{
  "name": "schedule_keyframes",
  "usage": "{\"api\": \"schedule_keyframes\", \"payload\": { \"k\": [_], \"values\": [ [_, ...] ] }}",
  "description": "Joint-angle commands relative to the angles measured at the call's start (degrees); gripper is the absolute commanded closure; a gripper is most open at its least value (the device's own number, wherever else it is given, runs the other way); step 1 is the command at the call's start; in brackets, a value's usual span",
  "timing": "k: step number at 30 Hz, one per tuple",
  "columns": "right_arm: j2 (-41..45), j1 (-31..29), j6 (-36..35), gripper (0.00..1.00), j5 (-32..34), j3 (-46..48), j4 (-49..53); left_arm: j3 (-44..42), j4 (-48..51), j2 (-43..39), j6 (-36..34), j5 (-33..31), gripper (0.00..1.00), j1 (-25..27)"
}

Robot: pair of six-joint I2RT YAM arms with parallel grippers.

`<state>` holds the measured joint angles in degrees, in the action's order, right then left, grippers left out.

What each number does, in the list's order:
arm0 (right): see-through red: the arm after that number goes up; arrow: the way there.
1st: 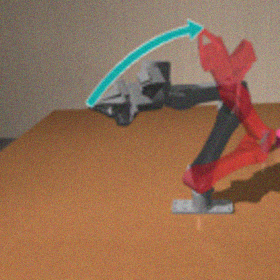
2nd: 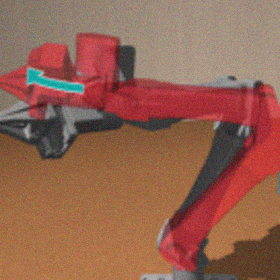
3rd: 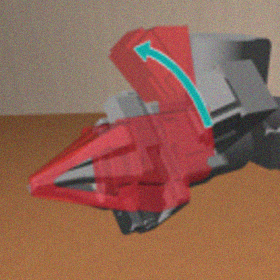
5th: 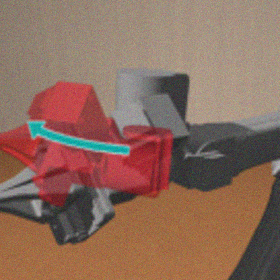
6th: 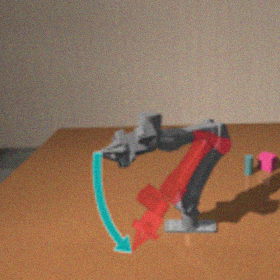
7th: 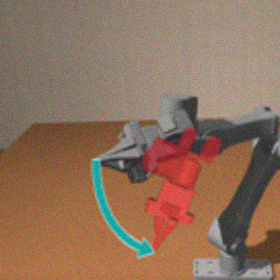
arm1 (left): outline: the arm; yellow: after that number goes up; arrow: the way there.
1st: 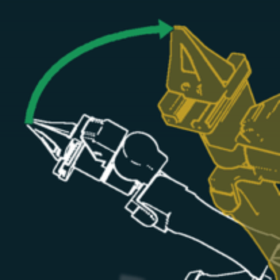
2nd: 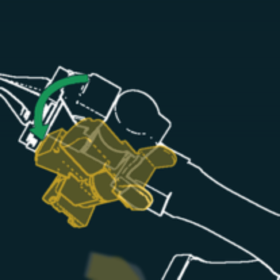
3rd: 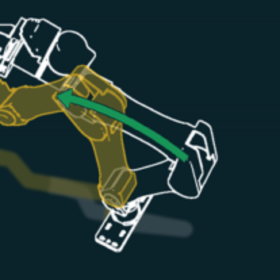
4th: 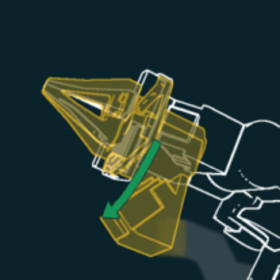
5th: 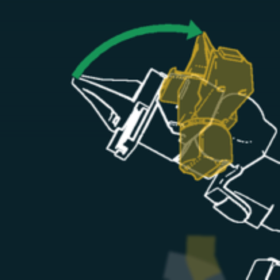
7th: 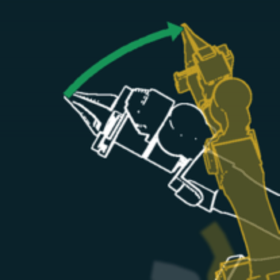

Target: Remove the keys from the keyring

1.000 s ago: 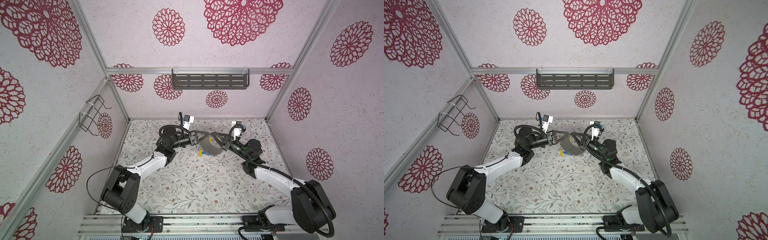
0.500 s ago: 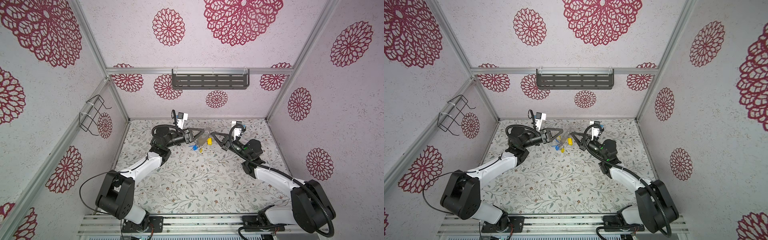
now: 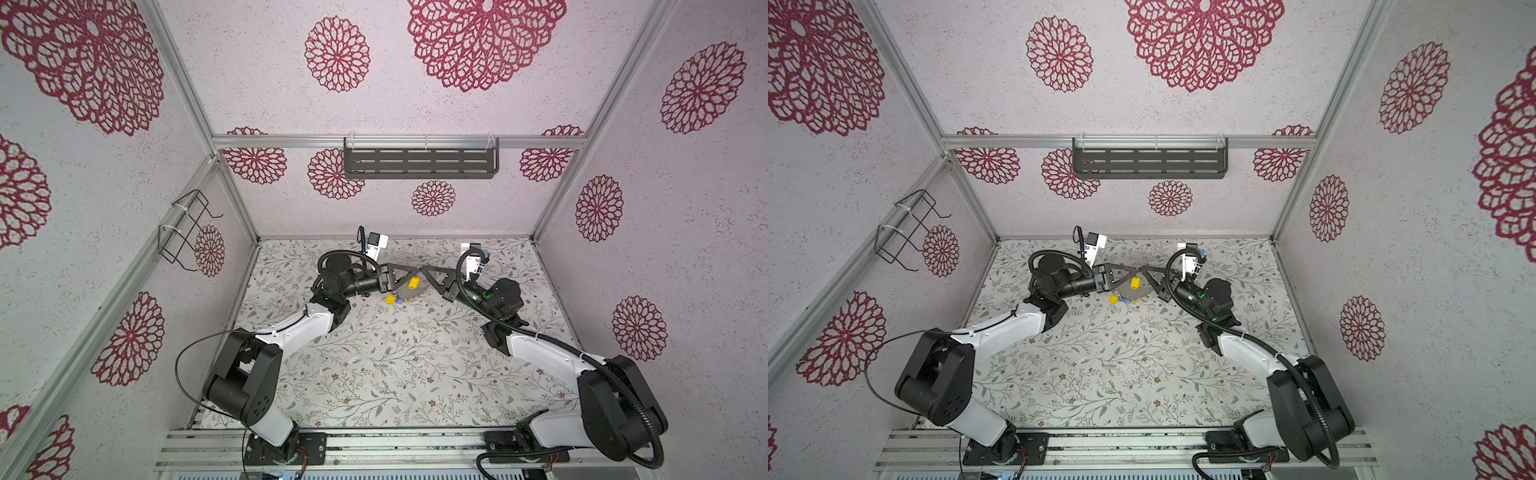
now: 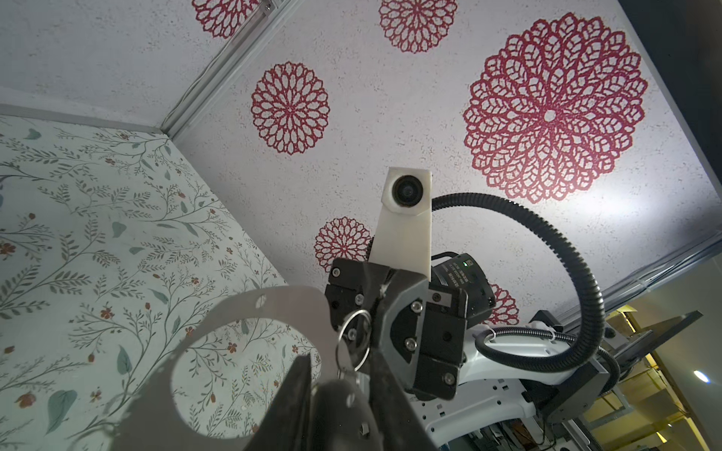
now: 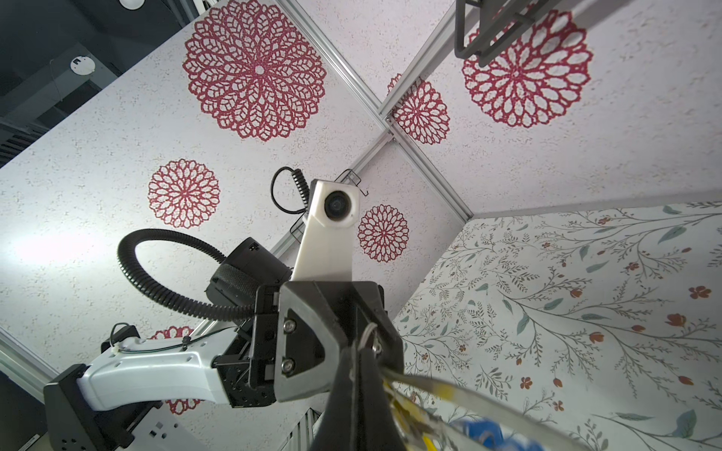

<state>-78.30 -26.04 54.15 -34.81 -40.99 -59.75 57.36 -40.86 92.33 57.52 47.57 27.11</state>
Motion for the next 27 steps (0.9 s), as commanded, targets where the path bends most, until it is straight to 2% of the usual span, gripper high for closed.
{"api": "schedule_keyframes", "payload": {
  "k": [1,7,13,20,27],
  "values": [
    [0.89,-0.11,0.73,1.00,-1.14,-1.29,-5.64,1.65,-2.00,-0.21,0.20,1.13,0.71,-0.38],
    [0.79,-0.12,0.72,1.00,-1.41,-1.31,-5.65,0.91,-3.63,-1.58,1.65,2.04,0.68,-1.68],
    [0.51,-0.15,0.78,1.00,-1.58,-1.53,-5.64,0.66,-0.16,-4.57,-0.39,2.59,0.64,-2.94],
    [0.22,-0.54,0.92,1.00,-2.03,-2.31,-5.56,0.81,1.32,-3.37,-1.36,4.24,0.74,-3.67],
    [-0.14,-1.02,0.87,1.00,-2.50,-3.13,-5.12,1.87,-0.24,-0.78,-0.28,7.14,0.72,-4.54]
  ]
}}
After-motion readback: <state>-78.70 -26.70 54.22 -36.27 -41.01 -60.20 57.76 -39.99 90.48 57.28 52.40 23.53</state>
